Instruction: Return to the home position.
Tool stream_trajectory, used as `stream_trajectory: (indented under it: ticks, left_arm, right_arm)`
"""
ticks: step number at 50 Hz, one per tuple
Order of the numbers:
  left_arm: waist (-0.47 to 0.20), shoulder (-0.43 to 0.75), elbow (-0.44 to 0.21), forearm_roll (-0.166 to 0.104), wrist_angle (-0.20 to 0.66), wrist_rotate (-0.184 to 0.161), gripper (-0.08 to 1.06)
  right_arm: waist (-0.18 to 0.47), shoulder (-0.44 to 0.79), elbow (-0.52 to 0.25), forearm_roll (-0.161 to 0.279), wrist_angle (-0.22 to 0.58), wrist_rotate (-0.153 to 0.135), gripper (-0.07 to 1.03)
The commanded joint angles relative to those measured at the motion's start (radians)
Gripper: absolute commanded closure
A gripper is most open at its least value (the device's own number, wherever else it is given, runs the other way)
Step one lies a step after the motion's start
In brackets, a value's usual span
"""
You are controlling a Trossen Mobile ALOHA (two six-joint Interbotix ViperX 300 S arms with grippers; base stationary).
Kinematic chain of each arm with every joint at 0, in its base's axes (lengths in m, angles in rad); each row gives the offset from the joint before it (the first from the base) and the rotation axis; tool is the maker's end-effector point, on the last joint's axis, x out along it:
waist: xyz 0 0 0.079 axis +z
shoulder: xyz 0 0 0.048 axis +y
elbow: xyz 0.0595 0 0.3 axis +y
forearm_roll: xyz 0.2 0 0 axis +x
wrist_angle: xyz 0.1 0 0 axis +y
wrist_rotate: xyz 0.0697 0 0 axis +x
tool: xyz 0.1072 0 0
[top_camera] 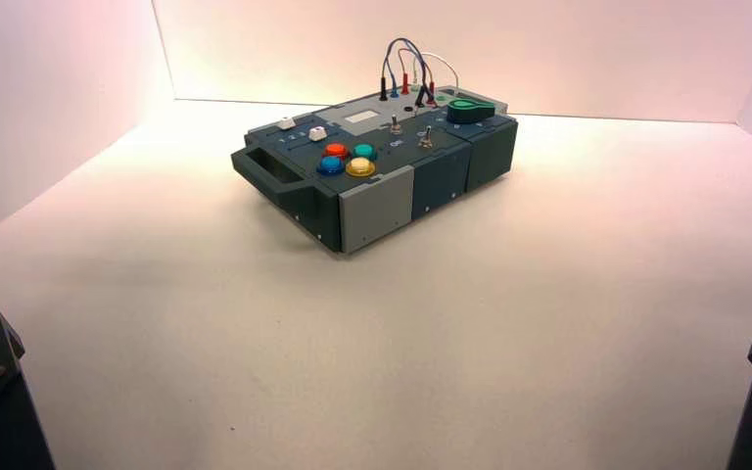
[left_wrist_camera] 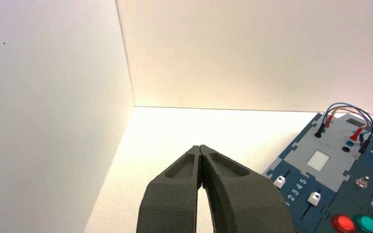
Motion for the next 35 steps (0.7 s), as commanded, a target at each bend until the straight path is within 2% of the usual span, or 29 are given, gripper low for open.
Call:
stream_trajectory:
  ticks: [1,35]
  left_arm:
    - [-0.005,0.002,-0.029,-0.002,-0.009,-0.002,1.01]
    - [-0.005,-0.038,-0.017,0.000,-0.009,0.002,1.01]
  right_arm:
    - [0.003,0.005,-0.020,0.003,-0.012,0.003,0.99]
    - [0.003,0.003,-0.015,0.009,-0.012,0.003,0.99]
